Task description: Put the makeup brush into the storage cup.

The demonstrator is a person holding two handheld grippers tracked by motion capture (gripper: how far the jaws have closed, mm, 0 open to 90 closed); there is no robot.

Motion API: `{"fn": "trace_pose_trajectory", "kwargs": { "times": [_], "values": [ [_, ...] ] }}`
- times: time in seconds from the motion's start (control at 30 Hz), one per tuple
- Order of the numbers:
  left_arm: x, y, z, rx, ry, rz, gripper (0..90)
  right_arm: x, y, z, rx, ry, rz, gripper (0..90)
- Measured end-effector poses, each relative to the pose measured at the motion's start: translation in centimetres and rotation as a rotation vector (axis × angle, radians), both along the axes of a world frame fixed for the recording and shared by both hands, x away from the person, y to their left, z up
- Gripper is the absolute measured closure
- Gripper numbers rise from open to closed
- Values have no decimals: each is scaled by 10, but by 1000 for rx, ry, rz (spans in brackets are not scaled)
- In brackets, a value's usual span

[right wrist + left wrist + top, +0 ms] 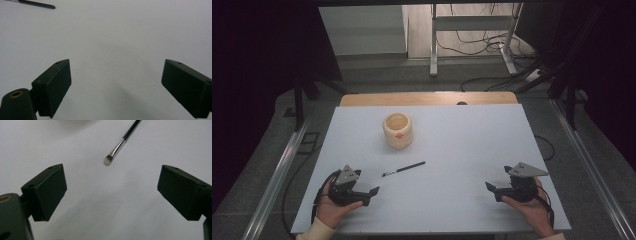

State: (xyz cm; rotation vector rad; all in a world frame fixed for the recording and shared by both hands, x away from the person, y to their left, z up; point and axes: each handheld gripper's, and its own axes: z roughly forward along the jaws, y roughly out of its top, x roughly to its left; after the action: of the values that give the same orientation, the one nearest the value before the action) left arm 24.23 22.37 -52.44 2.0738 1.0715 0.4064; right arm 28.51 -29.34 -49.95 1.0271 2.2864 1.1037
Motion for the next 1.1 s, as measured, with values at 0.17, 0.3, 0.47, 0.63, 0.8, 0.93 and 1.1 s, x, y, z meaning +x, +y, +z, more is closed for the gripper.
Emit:
{"fn": "trace_pose_trajectory", "kwargs": {
  "times": [0.17, 0.3, 0.47, 0.63, 0.8, 0.93, 1.1],
  "values": [
    [0, 0, 0, 2, 1, -4, 87, 0, 1, -2, -9, 7, 1, 92],
    [0, -1, 0, 3, 1, -5, 86, 0, 1, -2, -14, 9, 3, 93],
    [1, 1, 0, 0, 2, -4, 86, 1, 1, -2, -12, 10, 4, 95],
    [-1, 2, 0, 1, 0, -4, 86, 2, 3, -3, -12, 12, 8, 96],
    [-2, 2, 1, 0, -6, -5, 86, 1, 4, -3, -19, 15, 12, 96],
    [-2, 2, 0, 5, -3, -12, 86, 1, 4, -2, -16, 14, 13, 97],
    [-2, 2, 0, 4, 1, -21, 87, 1, 5, -3, -18, 13, 15, 97]
  ]
}}
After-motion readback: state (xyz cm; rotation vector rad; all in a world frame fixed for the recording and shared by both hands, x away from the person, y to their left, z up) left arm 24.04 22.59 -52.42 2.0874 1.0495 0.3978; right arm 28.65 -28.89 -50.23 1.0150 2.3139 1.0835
